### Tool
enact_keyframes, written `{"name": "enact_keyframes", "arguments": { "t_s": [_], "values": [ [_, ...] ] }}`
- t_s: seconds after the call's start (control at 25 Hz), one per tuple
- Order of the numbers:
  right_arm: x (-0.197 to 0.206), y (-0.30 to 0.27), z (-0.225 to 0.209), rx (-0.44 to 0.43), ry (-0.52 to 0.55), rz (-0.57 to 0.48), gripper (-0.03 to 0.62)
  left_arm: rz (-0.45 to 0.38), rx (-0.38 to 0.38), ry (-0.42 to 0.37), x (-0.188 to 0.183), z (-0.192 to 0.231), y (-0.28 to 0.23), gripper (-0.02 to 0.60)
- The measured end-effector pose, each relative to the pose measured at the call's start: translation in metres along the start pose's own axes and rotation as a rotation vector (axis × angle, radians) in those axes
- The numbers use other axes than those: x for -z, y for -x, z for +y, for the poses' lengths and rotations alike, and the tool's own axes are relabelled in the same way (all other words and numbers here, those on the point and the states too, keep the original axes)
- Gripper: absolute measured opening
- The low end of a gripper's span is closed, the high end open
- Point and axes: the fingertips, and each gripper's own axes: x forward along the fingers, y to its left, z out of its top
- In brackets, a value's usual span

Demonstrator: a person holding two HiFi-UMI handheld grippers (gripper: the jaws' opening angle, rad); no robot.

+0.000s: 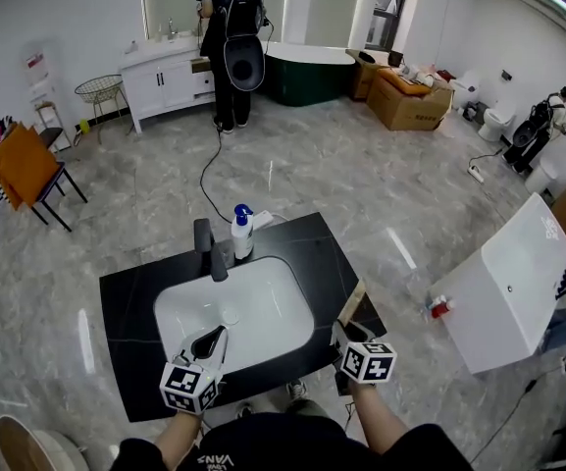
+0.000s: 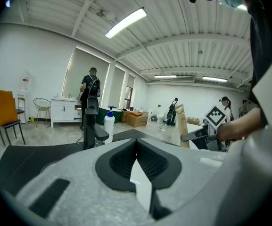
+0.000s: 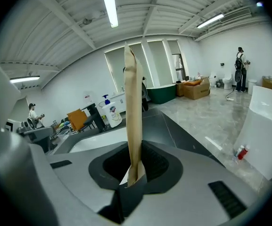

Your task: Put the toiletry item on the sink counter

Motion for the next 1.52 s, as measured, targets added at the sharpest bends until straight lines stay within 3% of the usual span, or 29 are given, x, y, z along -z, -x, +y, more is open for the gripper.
{"name": "enact_keyframes", "arguments": {
  "t_s": [0.76,1.52],
  "values": [
    [-0.024,-0.105,-0.048,-0.105,0.179,0.170,0.058,-0.014,-0.227,0.045,-0.007,0.003,-0.030,0.009],
    [-0.031,-0.174,-0.046,-0.175,0.267,0.257,0.055,-0.008,-0.350,0.072,0.000,-0.002,-0.031,0.011]
  ]
}}
